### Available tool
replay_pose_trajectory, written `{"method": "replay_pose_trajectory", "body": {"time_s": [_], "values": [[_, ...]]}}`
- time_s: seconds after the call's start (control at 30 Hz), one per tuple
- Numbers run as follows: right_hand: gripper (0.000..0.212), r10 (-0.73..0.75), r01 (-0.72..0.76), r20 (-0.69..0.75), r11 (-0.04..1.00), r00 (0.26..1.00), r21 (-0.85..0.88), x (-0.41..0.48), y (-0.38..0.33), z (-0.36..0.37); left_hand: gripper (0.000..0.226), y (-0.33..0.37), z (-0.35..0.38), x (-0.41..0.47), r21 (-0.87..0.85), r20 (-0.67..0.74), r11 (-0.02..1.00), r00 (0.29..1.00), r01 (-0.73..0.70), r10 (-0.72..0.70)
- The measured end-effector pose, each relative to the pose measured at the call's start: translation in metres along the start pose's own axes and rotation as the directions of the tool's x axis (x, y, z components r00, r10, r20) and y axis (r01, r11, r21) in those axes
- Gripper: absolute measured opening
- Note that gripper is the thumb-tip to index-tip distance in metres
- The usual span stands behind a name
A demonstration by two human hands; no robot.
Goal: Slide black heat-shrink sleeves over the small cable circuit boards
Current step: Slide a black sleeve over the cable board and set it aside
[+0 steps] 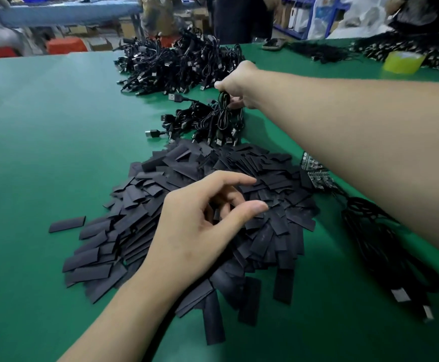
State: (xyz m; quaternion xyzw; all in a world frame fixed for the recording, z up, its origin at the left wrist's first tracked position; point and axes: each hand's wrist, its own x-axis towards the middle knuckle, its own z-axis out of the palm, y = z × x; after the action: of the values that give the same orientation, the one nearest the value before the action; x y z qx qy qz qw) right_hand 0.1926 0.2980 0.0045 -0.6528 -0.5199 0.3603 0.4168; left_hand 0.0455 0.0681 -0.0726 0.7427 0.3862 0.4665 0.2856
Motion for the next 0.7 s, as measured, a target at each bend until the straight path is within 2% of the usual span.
{"method": "replay_pose_trajectory", "body": {"time_s": [0.07,0.13,0.2,0.27,0.37,0.47,0.63,0.7], "values": [[0.024,-0.076,0.074,0.001,0.978,0.997,-0.197,0.002,0.005,0.001,0.023,0.001,0.0,0.0,0.001,0.001,1.0,1.0,0.001,-0.001],[0.028,-0.178,0.161,-0.03,0.943,0.984,-0.293,-0.014,0.013,-0.009,0.024,0.002,0.0,-0.001,-0.002,0.003,1.0,1.0,0.007,-0.007],[0.033,-0.276,0.265,0.024,0.889,0.961,-0.374,-0.04,0.021,-0.031,0.026,0.003,0.0,-0.001,0.009,0.012,1.0,1.0,0.013,-0.013],[0.025,-0.313,0.337,0.133,0.801,0.94,-0.496,-0.073,0.032,-0.061,0.022,0.003,0.001,-0.001,0.027,0.016,1.0,1.0,0.013,-0.014],[0.018,-0.191,0.323,0.263,0.652,0.946,-0.686,-0.118,0.057,-0.106,0.024,0.004,0.002,-0.001,0.042,0.022,0.999,1.0,0.009,-0.01],[0.013,-0.134,0.238,0.197,0.552,0.971,-0.799,-0.148,0.08,-0.134,0.029,0.007,0.002,-0.002,0.059,0.03,0.998,1.0,0.001,-0.003],[0.038,-0.035,0.205,0.217,0.504,0.976,-0.839,-0.166,0.101,-0.143,0.031,0.009,0.003,-0.002,0.099,0.043,0.995,0.999,-0.013,0.008],[0.042,-0.05,0.213,0.218,0.506,0.975,-0.836,-0.167,0.107,-0.141,0.031,0.009,0.003,-0.002,0.105,0.044,0.994,0.999,-0.013,0.008]]}}
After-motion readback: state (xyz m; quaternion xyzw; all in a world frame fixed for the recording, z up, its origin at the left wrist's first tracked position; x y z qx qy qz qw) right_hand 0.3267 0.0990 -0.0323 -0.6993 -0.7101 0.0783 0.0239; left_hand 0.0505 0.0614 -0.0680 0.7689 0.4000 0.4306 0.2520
